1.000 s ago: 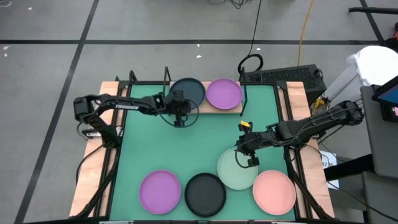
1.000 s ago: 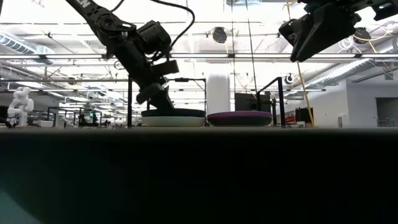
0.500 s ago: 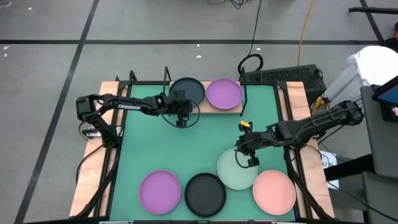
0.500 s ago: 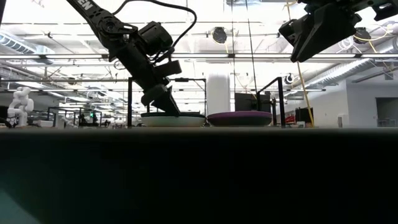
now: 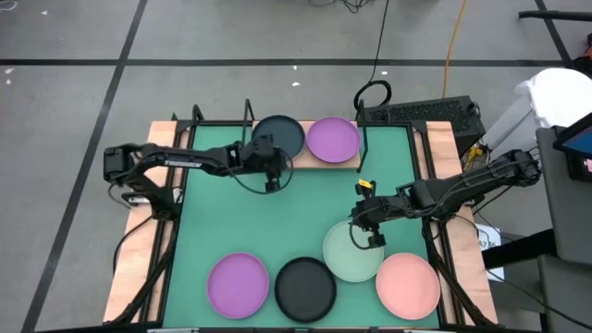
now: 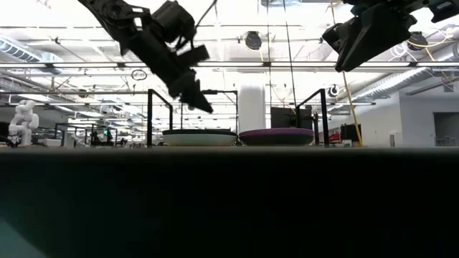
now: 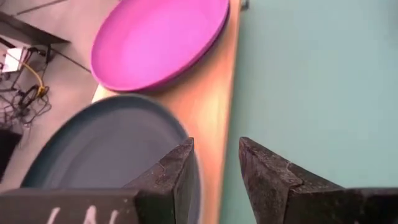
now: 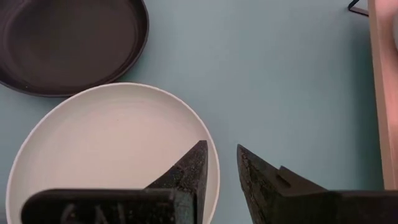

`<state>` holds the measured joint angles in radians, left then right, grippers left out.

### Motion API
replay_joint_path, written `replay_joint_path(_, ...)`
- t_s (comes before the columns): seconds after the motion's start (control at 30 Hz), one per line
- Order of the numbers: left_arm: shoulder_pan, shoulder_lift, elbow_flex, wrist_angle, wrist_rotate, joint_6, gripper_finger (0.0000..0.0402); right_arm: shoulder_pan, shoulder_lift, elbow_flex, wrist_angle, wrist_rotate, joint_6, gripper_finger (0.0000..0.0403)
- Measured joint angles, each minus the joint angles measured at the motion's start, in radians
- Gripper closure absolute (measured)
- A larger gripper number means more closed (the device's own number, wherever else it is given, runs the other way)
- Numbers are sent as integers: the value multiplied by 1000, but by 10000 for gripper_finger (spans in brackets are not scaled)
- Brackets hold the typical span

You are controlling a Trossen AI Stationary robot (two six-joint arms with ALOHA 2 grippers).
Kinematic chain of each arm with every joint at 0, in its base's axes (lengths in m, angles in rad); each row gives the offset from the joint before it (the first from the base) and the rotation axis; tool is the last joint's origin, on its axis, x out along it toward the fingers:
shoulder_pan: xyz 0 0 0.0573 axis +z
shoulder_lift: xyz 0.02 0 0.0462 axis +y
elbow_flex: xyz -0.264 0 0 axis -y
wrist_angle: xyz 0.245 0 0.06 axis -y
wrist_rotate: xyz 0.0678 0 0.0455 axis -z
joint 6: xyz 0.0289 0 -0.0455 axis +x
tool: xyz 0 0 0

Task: Place and stack plates onto a shelf
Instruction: Stack the light green plate on top of the purple plate on the shelf

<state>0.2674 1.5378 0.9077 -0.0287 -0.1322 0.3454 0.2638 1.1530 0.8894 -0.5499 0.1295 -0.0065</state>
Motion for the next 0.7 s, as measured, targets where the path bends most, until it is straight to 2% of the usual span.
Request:
replay_joint_path(0.33, -136, -69, 0, -4, 8, -67, 268, 14, 0, -26, 26, 0, 156, 330)
replay_joint_path(0.7, -260, -67, 0, -73, 10, -123, 268, 135, 6, -93, 106, -3, 332, 330)
